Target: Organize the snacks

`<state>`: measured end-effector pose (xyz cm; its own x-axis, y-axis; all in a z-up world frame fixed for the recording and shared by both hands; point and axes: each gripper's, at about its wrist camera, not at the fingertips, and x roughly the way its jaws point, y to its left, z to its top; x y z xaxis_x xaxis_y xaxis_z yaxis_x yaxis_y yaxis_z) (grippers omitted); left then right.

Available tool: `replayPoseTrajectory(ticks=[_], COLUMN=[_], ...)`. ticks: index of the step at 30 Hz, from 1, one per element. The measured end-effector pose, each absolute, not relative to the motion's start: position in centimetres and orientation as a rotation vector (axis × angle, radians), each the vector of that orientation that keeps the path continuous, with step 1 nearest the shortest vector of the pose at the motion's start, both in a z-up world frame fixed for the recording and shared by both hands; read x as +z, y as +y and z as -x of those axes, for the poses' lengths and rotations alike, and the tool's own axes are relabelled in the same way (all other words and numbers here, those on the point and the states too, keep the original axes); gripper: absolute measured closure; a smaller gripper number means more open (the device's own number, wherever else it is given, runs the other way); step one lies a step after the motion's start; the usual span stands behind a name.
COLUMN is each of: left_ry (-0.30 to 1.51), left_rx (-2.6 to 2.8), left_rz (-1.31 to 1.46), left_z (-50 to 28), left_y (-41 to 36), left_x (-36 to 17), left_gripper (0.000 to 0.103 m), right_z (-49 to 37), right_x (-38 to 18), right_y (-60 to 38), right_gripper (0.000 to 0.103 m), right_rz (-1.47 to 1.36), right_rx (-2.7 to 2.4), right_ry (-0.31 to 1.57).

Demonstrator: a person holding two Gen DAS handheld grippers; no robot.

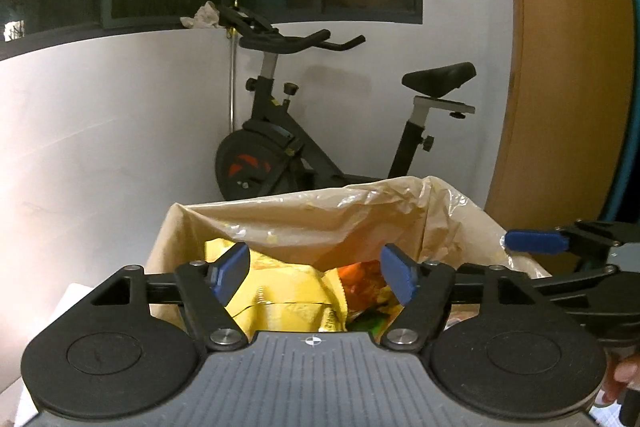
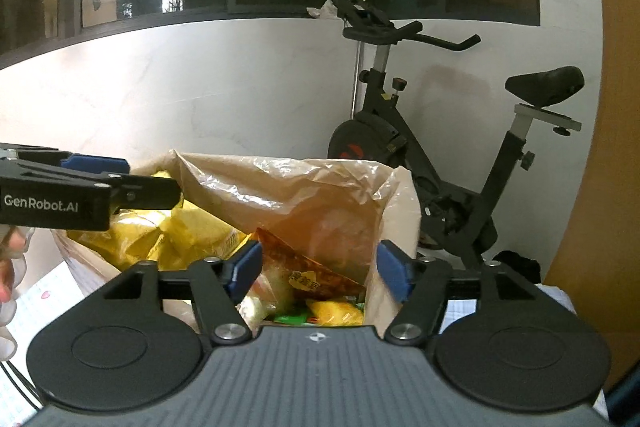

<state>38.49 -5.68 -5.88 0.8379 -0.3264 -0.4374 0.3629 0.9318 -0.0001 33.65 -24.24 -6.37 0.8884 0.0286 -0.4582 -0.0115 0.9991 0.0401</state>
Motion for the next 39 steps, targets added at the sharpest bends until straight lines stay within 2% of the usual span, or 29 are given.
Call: replayPoseTrajectory(ticks=[4,7,13,29,39], left_ry=[0.435,0.425,0.377,0.302,0.286], left_rx=[-0.356,-0.348,-0.29,-0.213,-0.202], left_rz=[-0.096,-0.105,-0.133,-0.106,-0.093], left_z=[-37.5,-36.2,-32.5,-22.5,-20.2], left_y=[-5.3,-4.7,-3.3,0.8,2.0], left_x=[-5.2,-4.7,-3.4,-1.0,-0.3], left_gripper=[0.017,0.016,0.01,0.008,0.008], right_z=[-32.7,-31.7,-28.6,-20.2,-17.3], right_x=[-5.5,-4.6,-2.6,1.0,2.0], right_y=[-24.1,-23.8,-22.7,-17.6,-16.4], right_gripper=[0.02,0.011,0.0,0.0,0.0], right_rz=[-0.045,-0.048,-0.081,-0.051,-0.071], right_rx=[0.02,0.022,0.022,-0.027,-0.036], right_ry=[0.467,0.452,0.419,0.35,0.335])
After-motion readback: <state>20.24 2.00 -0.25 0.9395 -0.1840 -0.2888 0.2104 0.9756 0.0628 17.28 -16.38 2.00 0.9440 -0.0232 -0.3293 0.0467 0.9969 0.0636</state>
